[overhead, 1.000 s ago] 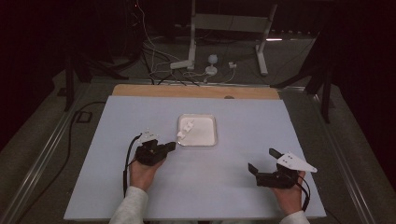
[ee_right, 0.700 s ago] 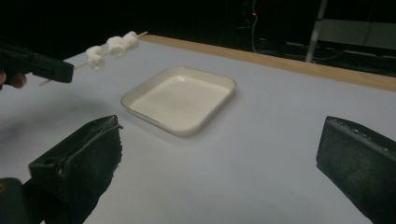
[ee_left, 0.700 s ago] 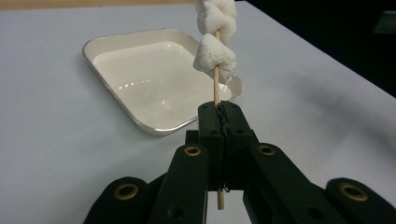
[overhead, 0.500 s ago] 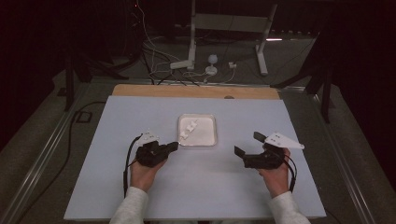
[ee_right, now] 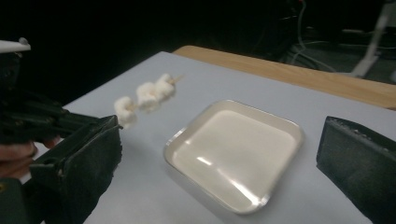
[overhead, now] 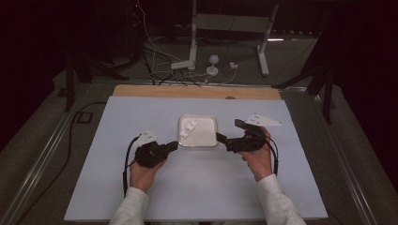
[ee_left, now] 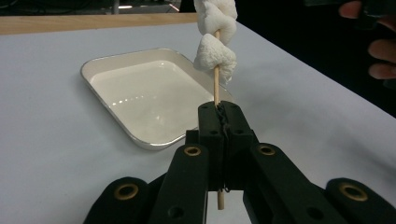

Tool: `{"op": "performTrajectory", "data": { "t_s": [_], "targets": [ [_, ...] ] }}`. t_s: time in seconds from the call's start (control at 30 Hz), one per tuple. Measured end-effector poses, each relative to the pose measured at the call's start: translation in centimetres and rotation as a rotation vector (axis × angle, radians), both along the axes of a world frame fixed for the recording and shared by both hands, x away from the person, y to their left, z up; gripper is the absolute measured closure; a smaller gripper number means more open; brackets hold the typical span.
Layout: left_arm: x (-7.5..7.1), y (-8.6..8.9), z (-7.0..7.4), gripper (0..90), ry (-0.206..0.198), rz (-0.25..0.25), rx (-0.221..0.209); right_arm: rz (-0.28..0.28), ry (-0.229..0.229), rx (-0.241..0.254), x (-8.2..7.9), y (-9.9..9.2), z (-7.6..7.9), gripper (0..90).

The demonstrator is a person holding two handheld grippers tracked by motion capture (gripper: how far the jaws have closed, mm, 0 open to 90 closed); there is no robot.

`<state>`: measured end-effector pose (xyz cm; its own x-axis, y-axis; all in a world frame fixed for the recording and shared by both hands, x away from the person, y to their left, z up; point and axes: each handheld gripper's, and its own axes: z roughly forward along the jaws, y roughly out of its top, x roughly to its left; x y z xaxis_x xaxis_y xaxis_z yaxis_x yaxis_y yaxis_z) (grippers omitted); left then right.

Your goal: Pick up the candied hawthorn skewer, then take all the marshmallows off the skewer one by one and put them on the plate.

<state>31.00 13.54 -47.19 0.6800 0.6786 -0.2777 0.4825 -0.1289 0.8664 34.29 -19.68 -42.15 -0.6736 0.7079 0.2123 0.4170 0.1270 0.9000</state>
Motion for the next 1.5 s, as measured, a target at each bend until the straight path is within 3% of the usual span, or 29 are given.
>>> {"op": "performTrajectory", "data": {
  "t_s": [0.17,0.43,0.47,0.53,0.57,0.6,0.63,0.67,0.73,0.8,0.87,0.9,1.17,1.2,1.37,1.5],
  "targets": [
    [0.0,-0.1,0.0,90.0,-0.004,-0.009,-0.003,0.028,0.013,0.030,1.1,1.1,0.1,0.2],
    [-0.1,-0.5,0.0,90.0,-0.020,-0.034,-0.003,0.072,0.099,0.090,2.5,1.9,0.0,9.7],
    [-0.2,-0.5,0.0,90.0,-0.023,-0.039,-0.008,0.085,0.111,0.102,2.8,2.1,-0.1,16.2],
    [-0.2,-0.6,0.0,90.0,-0.026,-0.043,-0.012,0.090,0.122,0.106,2.9,2.2,-0.2,18.7],
    [-0.2,-0.6,0.0,90.0,-0.029,-0.044,-0.016,0.100,0.142,0.125,3.1,2.4,-0.4,29.8],
    [-0.2,-0.6,0.0,90.0,-0.030,-0.046,-0.017,0.100,0.142,0.125,3.1,2.4,-0.4,29.8],
    [-0.2,-0.6,0.0,90.0,-0.031,-0.048,-0.019,0.134,0.170,0.164,3.3,2.6,-0.6,40.7],
    [-0.2,-0.7,0.0,90.0,-0.028,-0.048,-0.009,0.154,0.186,0.184,3.4,2.8,-0.7,45.4],
    [-0.2,-0.7,0.0,90.0,-0.024,-0.052,-0.006,0.166,0.197,0.193,3.5,2.9,-0.8,49.3],
    [-0.3,-0.9,-0.1,90.0,-0.029,-0.058,-0.004,0.168,0.243,0.181,3.8,3.8,-1.1,58.2],
    [-0.3,-0.9,0.0,90.0,-0.033,-0.060,-0.009,0.167,0.245,0.183,3.9,3.9,-1.1,61.6],
    [-0.3,-0.9,0.0,90.0,-0.038,-0.066,-0.018,0.159,0.266,0.207,4.1,4.0,-1.3,65.8],
    [-0.4,-1.0,0.0,90.0,-0.049,-0.078,-0.032,0.164,0.341,0.275,4.6,4.0,-1.9,67.0],
    [-0.4,-1.0,0.0,90.0,-0.050,-0.080,-0.035,0.174,0.365,0.302,4.7,4.0,-2.0,67.7],
    [-0.5,-1.0,0.0,90.0,-0.058,-0.085,-0.033,0.197,0.406,0.336,4.7,4.1,-2.0,72.1],
    [-0.4,-1.2,-0.2,90.0,-0.060,-0.093,-0.020,0.211,0.411,0.333,4.7,4.0,-1.8,76.1]
  ]
}}
